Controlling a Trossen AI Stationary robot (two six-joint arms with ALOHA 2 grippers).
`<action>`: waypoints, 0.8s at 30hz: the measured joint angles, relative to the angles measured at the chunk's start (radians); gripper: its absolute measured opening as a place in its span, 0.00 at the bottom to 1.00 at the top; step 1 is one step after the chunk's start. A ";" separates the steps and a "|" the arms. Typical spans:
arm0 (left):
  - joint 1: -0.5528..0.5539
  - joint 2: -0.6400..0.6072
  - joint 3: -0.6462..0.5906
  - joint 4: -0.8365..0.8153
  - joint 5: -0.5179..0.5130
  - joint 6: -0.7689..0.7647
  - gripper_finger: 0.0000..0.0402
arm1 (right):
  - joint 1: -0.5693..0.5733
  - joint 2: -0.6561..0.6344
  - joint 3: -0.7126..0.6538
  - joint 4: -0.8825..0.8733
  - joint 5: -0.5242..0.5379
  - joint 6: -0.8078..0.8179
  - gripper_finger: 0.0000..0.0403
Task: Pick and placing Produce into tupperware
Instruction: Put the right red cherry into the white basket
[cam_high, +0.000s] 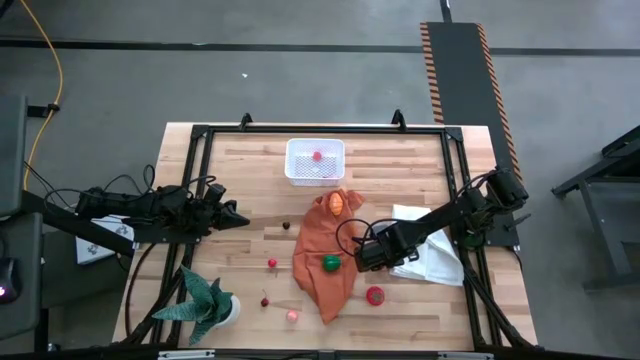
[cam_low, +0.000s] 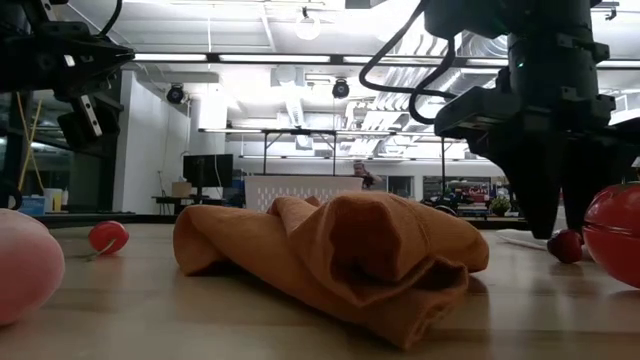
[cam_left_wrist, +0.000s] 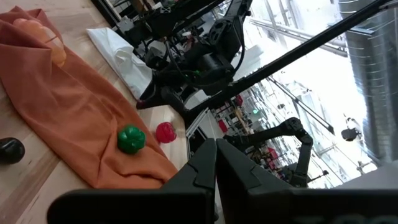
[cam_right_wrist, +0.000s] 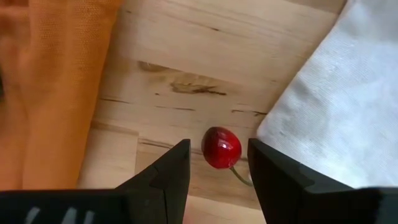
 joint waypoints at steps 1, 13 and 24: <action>0.000 0.000 0.000 0.000 0.000 0.000 0.00 | 0.000 0.000 0.000 -0.001 0.000 0.000 0.37; 0.000 0.000 0.000 0.001 0.000 0.000 0.00 | -0.010 0.000 0.000 -0.003 -0.002 -0.017 0.37; 0.000 0.000 0.000 0.001 0.000 0.000 0.00 | -0.018 0.000 0.000 -0.004 -0.011 -0.034 0.37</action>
